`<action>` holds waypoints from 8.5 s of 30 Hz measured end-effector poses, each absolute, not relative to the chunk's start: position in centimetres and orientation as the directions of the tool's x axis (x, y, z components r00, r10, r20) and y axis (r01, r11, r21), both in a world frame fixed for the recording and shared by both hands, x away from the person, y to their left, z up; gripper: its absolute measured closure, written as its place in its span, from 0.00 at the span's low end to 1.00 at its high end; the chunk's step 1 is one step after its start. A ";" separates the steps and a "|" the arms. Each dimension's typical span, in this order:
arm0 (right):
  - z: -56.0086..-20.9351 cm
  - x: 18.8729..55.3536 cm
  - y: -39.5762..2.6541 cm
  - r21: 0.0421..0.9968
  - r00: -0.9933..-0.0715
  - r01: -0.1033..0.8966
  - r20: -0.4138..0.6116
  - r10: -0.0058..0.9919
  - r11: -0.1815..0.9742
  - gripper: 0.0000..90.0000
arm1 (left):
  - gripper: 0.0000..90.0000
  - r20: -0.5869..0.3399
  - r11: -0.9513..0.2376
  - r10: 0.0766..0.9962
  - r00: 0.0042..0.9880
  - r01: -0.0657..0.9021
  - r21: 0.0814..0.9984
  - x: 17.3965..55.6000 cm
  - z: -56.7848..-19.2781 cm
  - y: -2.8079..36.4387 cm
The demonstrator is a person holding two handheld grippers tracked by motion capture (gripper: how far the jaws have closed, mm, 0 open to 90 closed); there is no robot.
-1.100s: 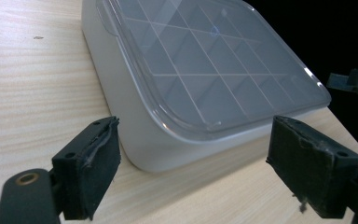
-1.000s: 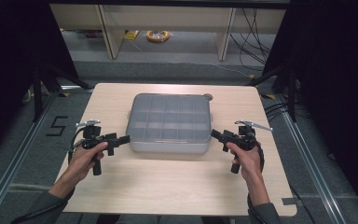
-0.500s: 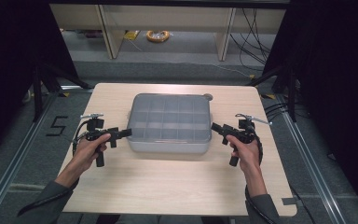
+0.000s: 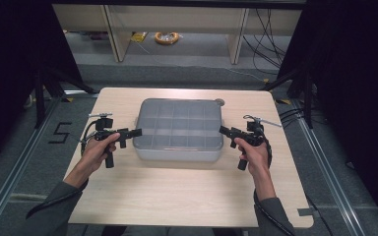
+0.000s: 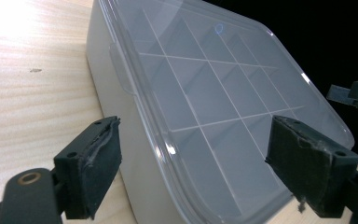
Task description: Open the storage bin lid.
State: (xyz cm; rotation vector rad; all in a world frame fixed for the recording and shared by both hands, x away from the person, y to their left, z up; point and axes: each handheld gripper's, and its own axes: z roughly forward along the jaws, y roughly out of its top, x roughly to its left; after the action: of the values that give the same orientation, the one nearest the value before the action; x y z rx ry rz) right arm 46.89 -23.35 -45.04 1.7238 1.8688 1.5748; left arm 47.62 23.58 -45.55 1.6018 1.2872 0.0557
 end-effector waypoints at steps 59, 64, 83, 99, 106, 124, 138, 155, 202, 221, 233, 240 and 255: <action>-44.3 50.0 -22.0 0.607 -0.161 0.679 0.672 0.723 -0.413 0.78 | 0.68 -0.527 0.169 0.776 0.348 0.690 0.704 51.4 -44.5 22.8; -43.7 49.6 -22.3 0.628 -0.182 0.660 0.667 0.723 -0.413 0.77 | 0.72 -0.529 0.181 0.763 0.371 0.664 0.726 50.6 -43.4 22.9; -41.7 45.7 -22.3 0.670 -0.257 0.625 0.662 0.704 -0.401 0.77 | 0.74 -0.491 0.155 0.745 0.452 0.599 0.786 45.9 -40.5 24.0; -42.2 42.0 -22.2 0.710 -0.304 0.602 0.627 0.717 -0.365 0.77 | 0.73 -0.523 0.150 0.695 0.493 0.612 0.776 41.0 -42.4 24.7; -43.3 39.6 -22.6 0.710 -0.316 0.608 0.627 0.712 -0.356 0.77 | 0.73 -0.512 0.128 0.699 0.499 0.617 0.776 38.8 -43.5 24.4; -46.1 36.5 -22.5 0.672 -0.289 0.657 0.643 0.709 -0.342 0.76 | 0.72 -0.515 0.110 0.702 0.492 0.640 0.761 35.8 -45.8 24.5; -46.9 34.4 -22.1 0.661 -0.288 0.676 0.645 0.708 -0.327 0.76 | 0.71 -0.511 0.105 0.711 0.482 0.647 0.756 34.0 -46.7 24.8; -47.5 31.3 -21.9 0.685 -0.321 0.673 0.610 0.725 -0.278 0.76 | 0.69 -0.473 0.046 0.736 0.483 0.662 0.748 31.3 -48.8 24.5; -51.2 29.6 -22.0 0.628 -0.268 0.755 0.557 0.786 -0.188 0.70 | 0.62 -0.493 -0.052 0.732 0.470 0.760 0.648 30.5 -51.6 23.6; -51.3 29.9 -21.3 0.600 -0.228 0.779 0.545 0.807 -0.185 0.65 | 0.57 -0.465 -0.075 0.753 0.466 0.763 0.642 30.9 -51.8 23.0; -51.7 30.4 -21.1 0.635 -0.269 0.766 0.464 0.844 -0.105 0.60 | 0.56 -0.463 -0.061 0.764 0.450 0.764 0.642 31.2 -51.8 22.9; -51.1 30.7 -21.8 0.679 -0.263 0.725 0.429 0.864 -0.117 0.55 | 0.50 -0.432 -0.038 0.799 0.419 0.751 0.659 31.4 -51.6 23.2; -50.0 31.6 -22.9 0.755 -0.268 0.637 0.406 0.874 -0.155 0.46 | 0.32 -0.427 -0.037 0.789 0.442 0.728 0.685 31.3 -51.0 23.7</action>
State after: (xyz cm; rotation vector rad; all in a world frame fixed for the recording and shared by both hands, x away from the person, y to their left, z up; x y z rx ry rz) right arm 31.60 -22.94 -50.04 1.7263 1.8598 1.3891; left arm 31.34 23.67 -50.95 1.7777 1.3030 0.0841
